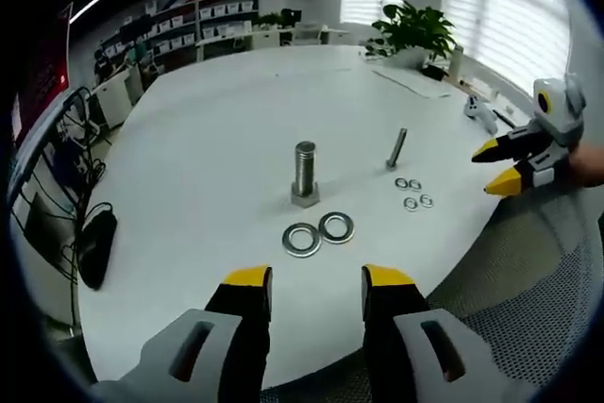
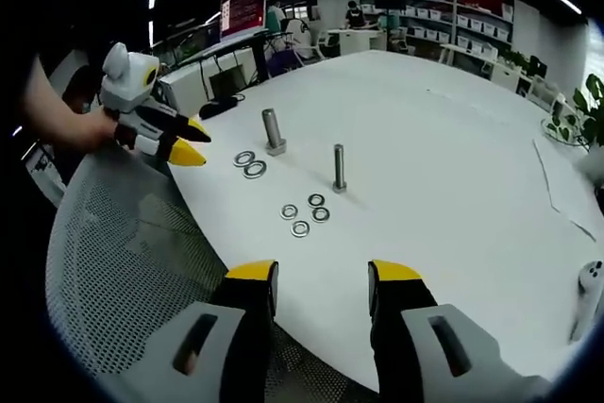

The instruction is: Place the washer onto the threaded stud by aligning its center hole with the stud, sliding it down to the base, and recovering from edge contact or off-axis alignment until the washer reaches the visible bottom stop.

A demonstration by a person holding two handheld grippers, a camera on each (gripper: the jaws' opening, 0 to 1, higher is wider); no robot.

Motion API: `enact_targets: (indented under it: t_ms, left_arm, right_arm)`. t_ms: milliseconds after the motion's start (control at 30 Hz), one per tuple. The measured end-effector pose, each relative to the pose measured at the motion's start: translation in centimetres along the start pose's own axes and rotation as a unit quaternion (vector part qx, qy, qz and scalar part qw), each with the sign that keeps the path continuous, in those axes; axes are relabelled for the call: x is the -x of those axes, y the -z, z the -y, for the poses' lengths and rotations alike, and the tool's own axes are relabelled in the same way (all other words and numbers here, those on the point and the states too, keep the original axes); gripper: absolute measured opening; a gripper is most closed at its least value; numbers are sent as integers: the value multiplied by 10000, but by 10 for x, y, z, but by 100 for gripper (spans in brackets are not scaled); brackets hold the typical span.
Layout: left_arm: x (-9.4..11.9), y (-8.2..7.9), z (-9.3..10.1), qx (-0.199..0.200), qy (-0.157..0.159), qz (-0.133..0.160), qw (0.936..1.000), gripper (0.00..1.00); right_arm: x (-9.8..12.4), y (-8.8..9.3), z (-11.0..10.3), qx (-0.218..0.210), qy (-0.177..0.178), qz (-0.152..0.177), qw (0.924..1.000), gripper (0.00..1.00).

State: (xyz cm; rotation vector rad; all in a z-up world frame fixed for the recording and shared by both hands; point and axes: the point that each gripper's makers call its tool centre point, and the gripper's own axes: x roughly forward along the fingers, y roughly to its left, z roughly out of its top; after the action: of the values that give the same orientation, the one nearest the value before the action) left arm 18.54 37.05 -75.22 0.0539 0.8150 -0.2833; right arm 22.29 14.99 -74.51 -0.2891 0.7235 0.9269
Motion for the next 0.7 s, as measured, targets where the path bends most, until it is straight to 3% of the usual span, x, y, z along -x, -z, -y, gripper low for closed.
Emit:
enact_targets:
  t_ms: [100,133,300,567,700]
  left_arm:
    - [-2,2,6,-219,164,-193,9994,36]
    - [-2,2,3,-589,153,-305,9977,35]
    - [-12,-11,-3,-1021,228,-495,9933,34]
    - [-35,-8,-14,-1065,409,-1138,9869,34]
    - [-41,-12,-13,-1104,459,-1215,9854,31]
  right_arm:
    - [-1,2,5,-83,81,-15,9999,41]
    - [0,1,7,-110,109,18,9999,41]
    - [1,-1,6,-90,118,82,9999,41]
    - [2,-2,8,-105,157,112,9998,41]
    - [1,-1,6,-76,127,59,9999,41]
